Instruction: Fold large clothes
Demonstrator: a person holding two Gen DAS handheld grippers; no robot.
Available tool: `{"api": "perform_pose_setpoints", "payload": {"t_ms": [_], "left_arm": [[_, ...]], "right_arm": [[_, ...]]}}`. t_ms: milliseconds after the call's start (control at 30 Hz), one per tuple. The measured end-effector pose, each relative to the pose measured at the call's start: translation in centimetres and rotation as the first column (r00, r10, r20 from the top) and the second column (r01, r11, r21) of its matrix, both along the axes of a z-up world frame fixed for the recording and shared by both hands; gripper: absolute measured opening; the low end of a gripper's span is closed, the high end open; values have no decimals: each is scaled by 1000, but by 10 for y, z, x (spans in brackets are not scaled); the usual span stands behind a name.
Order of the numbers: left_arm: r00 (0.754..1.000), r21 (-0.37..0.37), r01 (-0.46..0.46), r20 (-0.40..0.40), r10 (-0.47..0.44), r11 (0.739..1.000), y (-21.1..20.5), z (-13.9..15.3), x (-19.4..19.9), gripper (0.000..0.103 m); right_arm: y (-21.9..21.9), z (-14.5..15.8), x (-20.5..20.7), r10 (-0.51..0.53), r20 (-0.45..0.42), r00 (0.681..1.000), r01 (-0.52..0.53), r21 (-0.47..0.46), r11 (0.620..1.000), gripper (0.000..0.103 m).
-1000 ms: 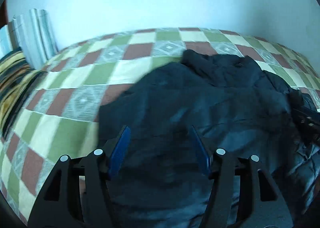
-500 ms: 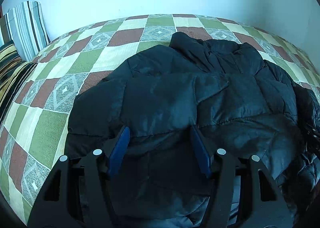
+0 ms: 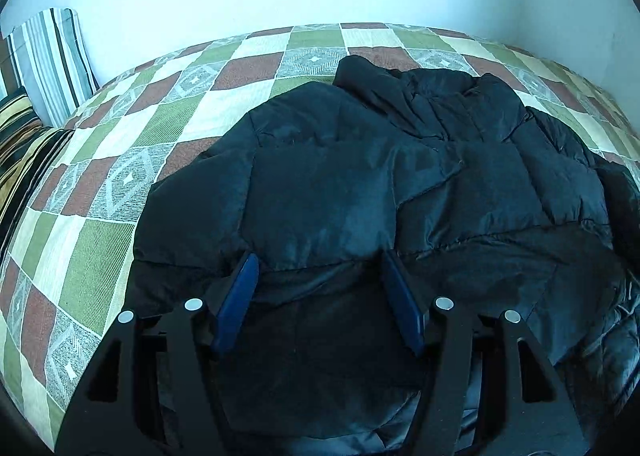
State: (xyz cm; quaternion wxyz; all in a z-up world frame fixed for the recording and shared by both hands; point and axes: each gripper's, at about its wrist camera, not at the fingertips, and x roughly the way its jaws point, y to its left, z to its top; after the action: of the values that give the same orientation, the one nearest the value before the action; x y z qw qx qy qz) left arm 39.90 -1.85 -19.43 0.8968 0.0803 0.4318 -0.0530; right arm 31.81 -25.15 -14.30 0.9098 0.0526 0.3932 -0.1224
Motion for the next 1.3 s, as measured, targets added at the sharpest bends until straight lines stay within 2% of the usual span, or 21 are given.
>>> {"api": "perform_pose_setpoints", "payload": {"t_ms": [133,200,267,333,433,500,600,733,867,933,1067,1233,1300], "left_arm": [[1000,29,6,4,-6,1000,-6,0,0,63],[1000,30,7,0,-7,1000,-7,-1,1,64],[1000,19,8,-13,-8,1000,-5,-3,3,64],[999,2,8,-44,-8,1000,-2,-11,8,64],[999,3,7,-51,-7,1000,-2,-16,12,66],[999,-11,3,-41,-3,1000,1,-5,7,65],[999,-26,-19,-44,18,999,14,8,-9,65],[999,-29,-44,22,45,999,47,31,-62,65],[996,-15,-76,53,77,997,90,40,-122,75],[992,-6,-121,44,121,993,117,39,-158,79],[983,-6,-183,5,183,983,161,33,-217,81],[975,-99,-218,-67,212,971,197,24,-270,82],[974,-132,-220,-84,210,967,203,20,-283,83]], "right_arm": [[23,-8,28,103,-23,994,-102,49,994,40],[32,-25,41,131,-69,989,-128,46,991,40],[36,-49,54,147,-151,978,-142,43,989,40],[37,-67,57,146,-164,976,-139,49,989,40],[39,-64,57,147,-157,977,-143,41,989,41],[38,-51,47,151,-130,980,-147,43,988,41],[30,-30,13,141,-81,987,-139,31,990,49],[2,-7,-48,108,-40,993,-108,17,994,62],[-37,1,-120,50,-43,998,-51,-26,998,74],[-56,-2,-154,19,-64,998,-23,-48,999,75],[-85,-13,-208,-31,-111,993,26,-47,999,76],[-102,-32,-257,-67,-161,985,62,-36,997,76],[-107,-42,-270,-70,-174,982,72,5,997,76]]}}
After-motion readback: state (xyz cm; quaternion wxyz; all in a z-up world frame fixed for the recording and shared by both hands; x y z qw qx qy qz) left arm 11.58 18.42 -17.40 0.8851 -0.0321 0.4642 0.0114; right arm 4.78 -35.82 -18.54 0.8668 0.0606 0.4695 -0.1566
